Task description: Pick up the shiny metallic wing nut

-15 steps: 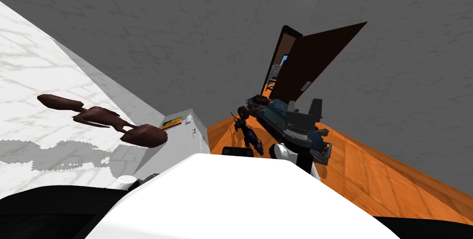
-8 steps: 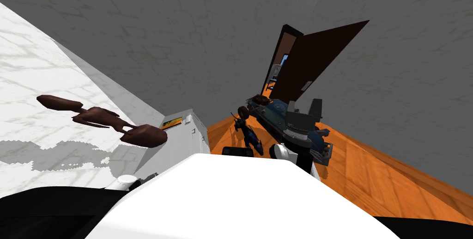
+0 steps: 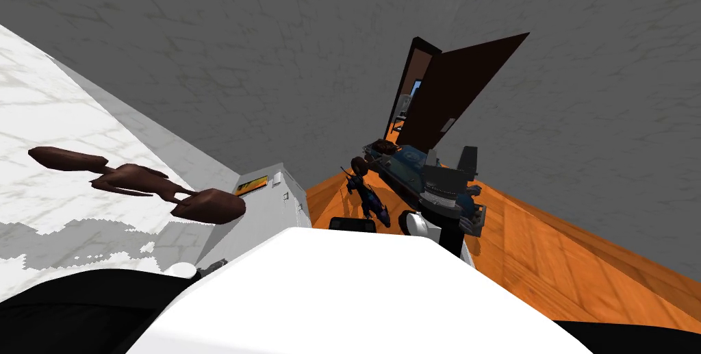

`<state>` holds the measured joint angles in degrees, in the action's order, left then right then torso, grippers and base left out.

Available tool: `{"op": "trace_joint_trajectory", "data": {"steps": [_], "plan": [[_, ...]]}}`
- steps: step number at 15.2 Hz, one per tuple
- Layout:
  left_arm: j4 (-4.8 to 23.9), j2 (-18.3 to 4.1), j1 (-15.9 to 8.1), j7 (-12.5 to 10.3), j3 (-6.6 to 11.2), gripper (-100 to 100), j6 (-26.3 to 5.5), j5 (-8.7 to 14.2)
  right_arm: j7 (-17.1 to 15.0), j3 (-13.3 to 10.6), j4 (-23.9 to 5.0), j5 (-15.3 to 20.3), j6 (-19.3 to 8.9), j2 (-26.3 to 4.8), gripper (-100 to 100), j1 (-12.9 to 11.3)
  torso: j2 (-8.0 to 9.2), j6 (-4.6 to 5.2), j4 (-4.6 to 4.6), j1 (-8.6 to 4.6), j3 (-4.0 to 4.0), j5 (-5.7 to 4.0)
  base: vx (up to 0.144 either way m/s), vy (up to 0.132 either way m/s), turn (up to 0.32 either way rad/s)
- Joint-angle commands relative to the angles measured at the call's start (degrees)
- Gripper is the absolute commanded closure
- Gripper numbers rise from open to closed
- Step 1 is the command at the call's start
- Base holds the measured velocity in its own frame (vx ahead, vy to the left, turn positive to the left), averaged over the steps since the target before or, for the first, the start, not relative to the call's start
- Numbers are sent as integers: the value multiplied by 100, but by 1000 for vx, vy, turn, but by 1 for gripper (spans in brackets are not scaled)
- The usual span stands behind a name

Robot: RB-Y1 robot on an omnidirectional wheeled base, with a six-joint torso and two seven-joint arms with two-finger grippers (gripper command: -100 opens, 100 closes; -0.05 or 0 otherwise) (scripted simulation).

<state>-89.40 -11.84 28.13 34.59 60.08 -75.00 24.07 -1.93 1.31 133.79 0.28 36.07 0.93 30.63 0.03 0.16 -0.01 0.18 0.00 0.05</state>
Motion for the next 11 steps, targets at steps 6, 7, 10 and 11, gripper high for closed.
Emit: {"op": "trace_joint_trajectory", "data": {"steps": [6, 7, 10, 11], "plan": [[-498, -105, 733, -793, -737, 100, 245, 390, 0, 0, 0, 0, 0, 0, 0, 0, 2, -11, 7, -10, 5, -3, -15, 22, -53], [-498, -105, 838, -903, -837, 100, 245, 390, 0, 0, 0, 0, 0, 0, 0, 0, 2, -10, 9, -9, 6, -5, -14, 37, -89], [-708, -152, 1092, -1222, -1095, 100, 348, 557, 0, 0, 0, 0, 0, 0, 0, 0, 4, -19, 9, -11, 7, -2, -10, 21, -37], [-708, -152, 1169, -1318, -1166, 100, 348, 557, 0, 0, 0, 0, 0, 0, 0, 0, 5, -17, 10, -12, 8, -3, -16, 25, -85]]}}
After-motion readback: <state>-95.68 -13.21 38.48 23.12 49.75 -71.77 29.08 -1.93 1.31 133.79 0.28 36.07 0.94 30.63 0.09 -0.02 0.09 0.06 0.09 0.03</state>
